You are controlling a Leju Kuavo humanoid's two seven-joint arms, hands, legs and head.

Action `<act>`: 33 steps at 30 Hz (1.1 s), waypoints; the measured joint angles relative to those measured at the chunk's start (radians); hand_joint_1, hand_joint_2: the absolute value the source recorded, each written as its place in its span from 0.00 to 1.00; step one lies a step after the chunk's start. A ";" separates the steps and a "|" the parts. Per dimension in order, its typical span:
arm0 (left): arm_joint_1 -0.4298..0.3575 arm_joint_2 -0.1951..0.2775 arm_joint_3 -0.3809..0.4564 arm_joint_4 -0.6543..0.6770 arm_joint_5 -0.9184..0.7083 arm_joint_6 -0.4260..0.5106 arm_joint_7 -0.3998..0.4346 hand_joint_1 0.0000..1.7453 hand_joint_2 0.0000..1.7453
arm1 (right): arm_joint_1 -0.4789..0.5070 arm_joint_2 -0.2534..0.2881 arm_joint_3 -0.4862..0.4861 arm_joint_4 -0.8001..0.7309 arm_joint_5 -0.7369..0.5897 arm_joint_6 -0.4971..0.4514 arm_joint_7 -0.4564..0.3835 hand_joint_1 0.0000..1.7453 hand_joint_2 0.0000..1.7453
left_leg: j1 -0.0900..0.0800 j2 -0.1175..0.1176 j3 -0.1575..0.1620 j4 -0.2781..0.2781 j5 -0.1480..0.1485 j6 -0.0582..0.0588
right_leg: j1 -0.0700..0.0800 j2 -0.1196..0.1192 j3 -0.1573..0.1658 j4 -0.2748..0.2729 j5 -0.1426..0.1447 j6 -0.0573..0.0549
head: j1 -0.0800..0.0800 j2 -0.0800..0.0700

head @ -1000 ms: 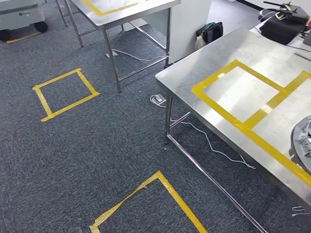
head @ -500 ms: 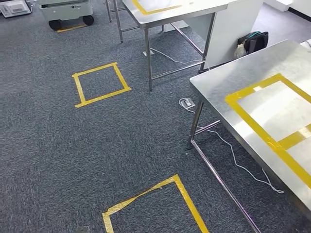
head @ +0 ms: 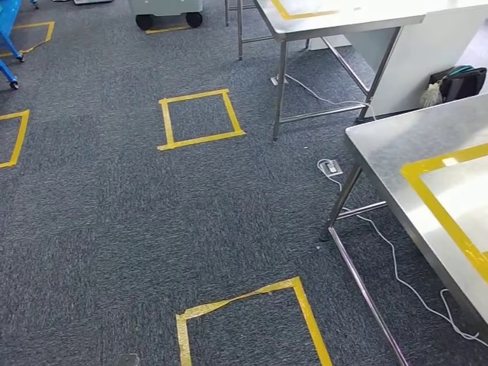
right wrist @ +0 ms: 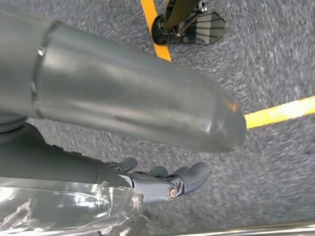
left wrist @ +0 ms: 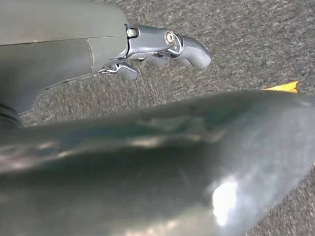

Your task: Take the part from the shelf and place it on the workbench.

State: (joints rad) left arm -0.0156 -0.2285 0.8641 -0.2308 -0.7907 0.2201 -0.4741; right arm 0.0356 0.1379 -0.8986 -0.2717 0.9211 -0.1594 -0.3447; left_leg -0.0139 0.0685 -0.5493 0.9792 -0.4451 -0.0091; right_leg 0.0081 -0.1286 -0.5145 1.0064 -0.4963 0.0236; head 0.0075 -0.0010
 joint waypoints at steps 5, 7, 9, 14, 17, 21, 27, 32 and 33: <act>0.004 -0.003 0.029 -0.002 0.023 -0.002 -0.002 0.00 0.00 | 0.007 -0.015 0.031 0.009 0.059 0.008 -0.038 0.00 0.00 | 0.007 -0.061 -0.005 -0.004 0.010 0.027 | -0.009 0.105 -0.070 0.164 -0.098 0.022 | 0.006 0.000; 0.005 -0.006 0.043 -0.004 0.029 -0.006 -0.003 0.00 0.00 | 0.016 -0.022 0.042 0.015 0.080 0.008 -0.051 0.00 0.00 | 0.007 -0.092 -0.008 -0.004 0.012 0.032 | -0.009 0.125 -0.130 0.287 -0.143 0.023 | 0.006 0.000; 0.010 -0.008 0.055 -0.006 0.032 -0.010 -0.003 0.00 0.00 | 0.019 -0.029 0.049 0.020 0.092 0.007 -0.059 0.00 0.00 | 0.007 -0.122 -0.008 -0.003 0.014 0.031 | -0.011 0.131 -0.128 0.272 -0.111 0.022 | 0.007 0.000; 0.013 -0.011 0.080 -0.012 0.037 -0.014 -0.003 0.00 0.00 | 0.019 -0.038 0.066 0.030 0.115 0.006 -0.065 0.00 0.00 | 0.008 -0.187 -0.018 0.006 0.020 0.010 | -0.026 0.223 -0.013 0.013 -0.006 0.021 | 0.006 0.000; 0.020 -0.014 0.098 -0.015 0.040 -0.014 -0.003 0.00 0.00 | 0.019 -0.042 0.075 0.035 0.132 0.008 -0.066 0.00 0.00 | 0.012 -0.190 -0.030 0.011 0.020 -0.007 | -0.022 0.190 -0.005 0.008 0.002 0.001 | 0.004 0.000; 0.017 -0.017 0.113 -0.018 0.041 -0.014 -0.002 0.00 0.00 | 0.028 -0.049 0.083 0.040 0.141 0.010 -0.069 0.00 0.00 | 0.010 -0.089 -0.126 0.213 -0.096 -0.021 | -0.019 0.128 -0.007 0.002 0.008 -0.014 | -0.006 0.000; 0.020 -0.017 0.135 -0.022 0.031 -0.018 0.001 0.00 0.00 | 0.029 -0.055 0.091 0.046 0.151 0.009 -0.083 0.00 0.00 | 0.010 -0.024 -0.050 0.094 -0.014 -0.018 | -0.014 0.046 -0.003 0.005 -0.003 -0.007 | -0.007 0.000; 0.018 -0.020 0.145 -0.025 0.008 -0.020 0.000 0.00 0.00 | 0.024 -0.059 0.090 0.047 0.147 0.005 -0.093 0.00 0.00 | 0.005 -0.024 -0.009 0.007 0.002 0.008 | -0.009 0.007 0.011 0.005 -0.020 0.018 | -0.004 0.000; 0.020 -0.020 0.147 -0.025 0.003 -0.021 0.000 0.00 0.00 | 0.021 -0.060 0.090 0.047 0.146 0.005 -0.093 0.00 0.00 | 0.007 -0.034 -0.008 0.005 0.005 0.015 | -0.011 0.027 0.007 0.023 -0.034 0.023 | -0.002 0.000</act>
State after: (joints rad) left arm 0.0039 -0.2486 1.0113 -0.2554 -0.7872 0.1996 -0.4738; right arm 0.0565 0.0780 -0.8083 -0.2243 1.0667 -0.1546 -0.4380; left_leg -0.0068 0.0341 -0.5572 0.9839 -0.4403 0.0056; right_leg -0.0024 -0.1015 -0.5075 1.0291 -0.5303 0.0463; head 0.0060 -0.0011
